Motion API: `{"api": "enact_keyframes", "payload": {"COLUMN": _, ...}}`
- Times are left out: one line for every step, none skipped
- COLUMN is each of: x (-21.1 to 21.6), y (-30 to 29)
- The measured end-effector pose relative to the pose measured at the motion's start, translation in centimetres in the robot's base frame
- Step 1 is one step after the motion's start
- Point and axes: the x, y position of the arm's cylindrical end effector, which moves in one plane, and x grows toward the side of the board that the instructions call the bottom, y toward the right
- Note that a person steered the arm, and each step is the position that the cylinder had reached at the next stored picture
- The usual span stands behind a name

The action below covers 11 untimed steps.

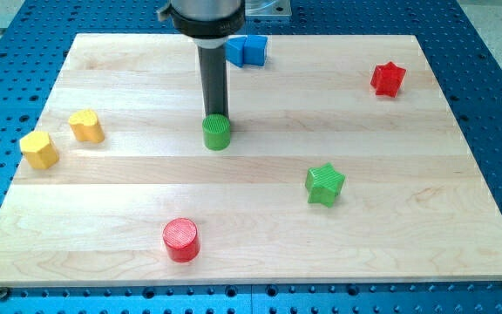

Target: Place the green star towards the right side of the green circle

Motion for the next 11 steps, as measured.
{"api": "enact_keyframes", "payload": {"x": -2.8, "y": 4.4}}
{"api": "enact_keyframes", "payload": {"x": -0.1, "y": 14.5}}
{"api": "enact_keyframes", "payload": {"x": 4.7, "y": 22.2}}
{"api": "enact_keyframes", "payload": {"x": 11.9, "y": 21.7}}
{"api": "enact_keyframes", "payload": {"x": 12.3, "y": 17.4}}
{"api": "enact_keyframes", "payload": {"x": 12.4, "y": 15.7}}
{"api": "enact_keyframes", "payload": {"x": 12.5, "y": 14.9}}
{"api": "enact_keyframes", "payload": {"x": 12.6, "y": 14.7}}
{"api": "enact_keyframes", "payload": {"x": 14.2, "y": 14.6}}
{"api": "enact_keyframes", "payload": {"x": 16.1, "y": 13.1}}
{"api": "enact_keyframes", "payload": {"x": 12.9, "y": 9.3}}
